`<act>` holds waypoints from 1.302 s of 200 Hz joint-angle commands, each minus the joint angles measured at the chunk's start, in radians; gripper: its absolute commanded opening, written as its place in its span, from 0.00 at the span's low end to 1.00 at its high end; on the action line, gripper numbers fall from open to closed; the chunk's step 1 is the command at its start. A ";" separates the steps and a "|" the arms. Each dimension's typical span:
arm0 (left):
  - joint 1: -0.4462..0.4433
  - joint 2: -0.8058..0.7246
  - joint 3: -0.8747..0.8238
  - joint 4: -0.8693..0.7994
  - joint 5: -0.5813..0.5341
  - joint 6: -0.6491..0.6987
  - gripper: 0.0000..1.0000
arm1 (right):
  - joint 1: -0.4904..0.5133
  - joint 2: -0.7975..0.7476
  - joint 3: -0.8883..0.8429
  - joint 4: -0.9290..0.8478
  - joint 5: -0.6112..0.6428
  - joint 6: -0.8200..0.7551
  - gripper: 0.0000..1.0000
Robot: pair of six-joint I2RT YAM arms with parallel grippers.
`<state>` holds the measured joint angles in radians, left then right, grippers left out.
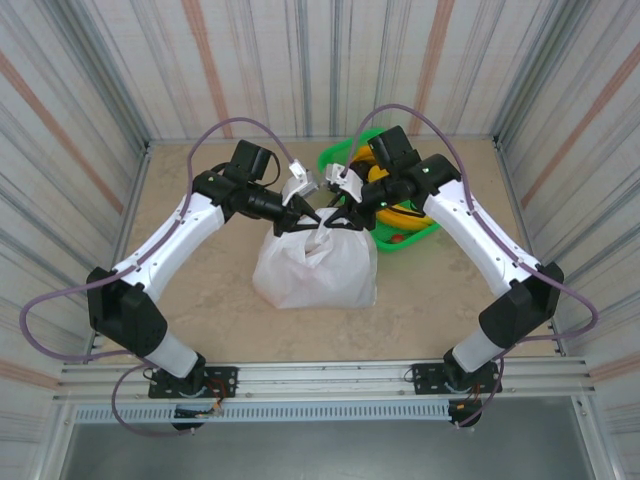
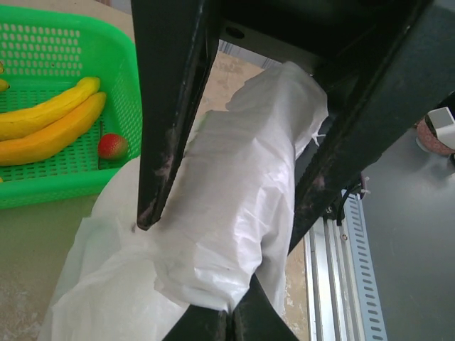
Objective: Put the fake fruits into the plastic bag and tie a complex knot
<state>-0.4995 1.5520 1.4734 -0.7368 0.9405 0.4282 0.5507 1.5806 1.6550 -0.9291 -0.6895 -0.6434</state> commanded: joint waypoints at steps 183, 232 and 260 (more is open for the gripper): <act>0.320 -0.254 -0.349 0.388 -0.010 -0.319 0.56 | 0.033 -0.209 -0.440 0.706 0.011 0.315 0.00; 0.279 -0.148 -0.377 0.500 0.106 -0.319 0.47 | 0.045 -0.215 -0.524 0.877 0.034 0.385 0.00; 0.240 -0.084 -0.366 0.494 0.126 -0.306 0.38 | 0.046 -0.223 -0.546 0.914 0.052 0.391 0.00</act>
<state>-0.2325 1.4296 1.1110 -0.2779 1.0065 0.1143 0.5861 1.3975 1.1271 -0.1017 -0.6590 -0.2901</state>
